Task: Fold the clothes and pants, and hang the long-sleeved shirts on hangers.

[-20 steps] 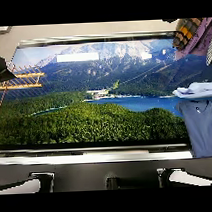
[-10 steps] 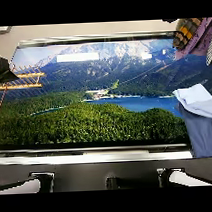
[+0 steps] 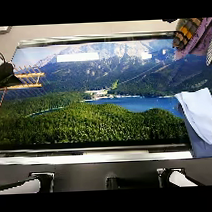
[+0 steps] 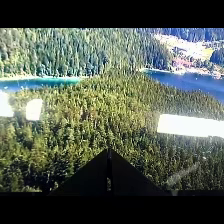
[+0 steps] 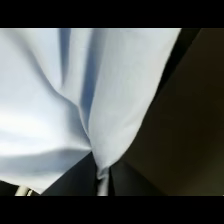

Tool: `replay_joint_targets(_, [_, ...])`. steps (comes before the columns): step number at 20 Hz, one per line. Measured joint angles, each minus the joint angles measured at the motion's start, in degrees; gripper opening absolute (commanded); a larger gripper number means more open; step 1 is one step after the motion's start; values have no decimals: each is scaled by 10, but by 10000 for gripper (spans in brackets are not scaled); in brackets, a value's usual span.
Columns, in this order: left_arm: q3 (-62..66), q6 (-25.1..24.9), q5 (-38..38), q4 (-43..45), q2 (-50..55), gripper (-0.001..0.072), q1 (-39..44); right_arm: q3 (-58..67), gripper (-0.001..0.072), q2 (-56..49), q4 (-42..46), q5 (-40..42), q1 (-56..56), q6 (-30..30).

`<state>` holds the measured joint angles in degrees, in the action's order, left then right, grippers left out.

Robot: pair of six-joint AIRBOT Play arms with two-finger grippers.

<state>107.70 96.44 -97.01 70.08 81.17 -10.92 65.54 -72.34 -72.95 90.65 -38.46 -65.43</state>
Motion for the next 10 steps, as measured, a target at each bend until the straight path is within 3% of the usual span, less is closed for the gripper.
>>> replay_joint_targets(9, [-7,-6,-1,0,0,16,0,-95,36,6,57,-31,0,3])
replay_joint_targets(10, [-7,-7,0,0,0,17,0,-98,97,6,62,-33,0,4])
